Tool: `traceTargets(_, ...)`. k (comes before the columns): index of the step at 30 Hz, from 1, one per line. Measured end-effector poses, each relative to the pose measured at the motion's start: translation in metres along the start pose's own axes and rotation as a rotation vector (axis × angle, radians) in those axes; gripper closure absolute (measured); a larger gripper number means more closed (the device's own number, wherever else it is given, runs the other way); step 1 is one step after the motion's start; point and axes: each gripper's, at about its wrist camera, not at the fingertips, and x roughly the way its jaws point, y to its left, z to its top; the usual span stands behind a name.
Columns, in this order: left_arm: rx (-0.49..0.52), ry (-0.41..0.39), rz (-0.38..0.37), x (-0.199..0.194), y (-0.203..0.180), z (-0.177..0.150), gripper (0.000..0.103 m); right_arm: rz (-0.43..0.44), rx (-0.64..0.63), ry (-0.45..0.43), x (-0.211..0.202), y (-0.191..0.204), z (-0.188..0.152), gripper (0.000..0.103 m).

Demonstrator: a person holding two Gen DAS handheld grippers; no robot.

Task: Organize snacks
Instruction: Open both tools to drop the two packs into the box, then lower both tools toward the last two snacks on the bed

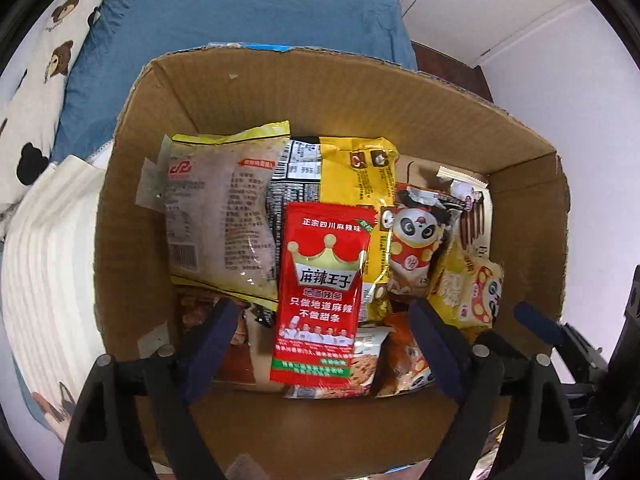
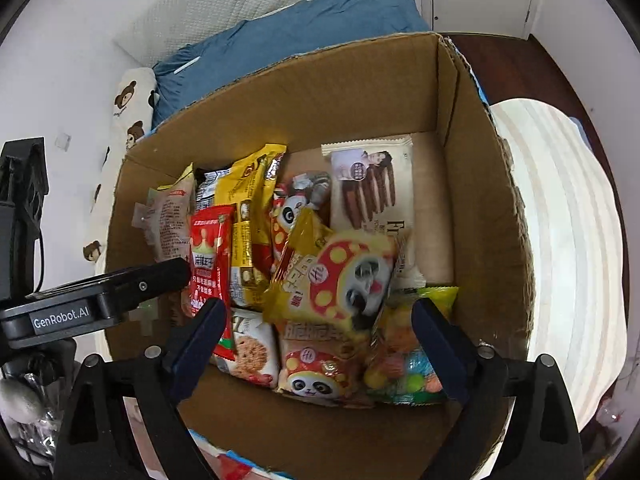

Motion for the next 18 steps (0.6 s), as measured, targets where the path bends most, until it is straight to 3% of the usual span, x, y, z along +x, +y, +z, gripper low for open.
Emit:
traceTargets(6, 0.045, -0.063, 0.05, -0.017, -0.005, -0.006, 0.016, -0.03, -0.002, -0.014, -0.003, 0.002, -0.004, 0.007)
traceTargets(13, 0.078, -0.206, 0.158, -0.047, -0.007, -0.028, 0.016, -0.093, -0.021, -0.077, -0.028, 0.011, -0.018, 0.007)
traceTargets(18, 0.055, -0.272, 0.16, -0.067, -0.002, -0.05, 0.016, -0.11, -0.034, -0.124, -0.047, 0.019, -0.033, 0.007)
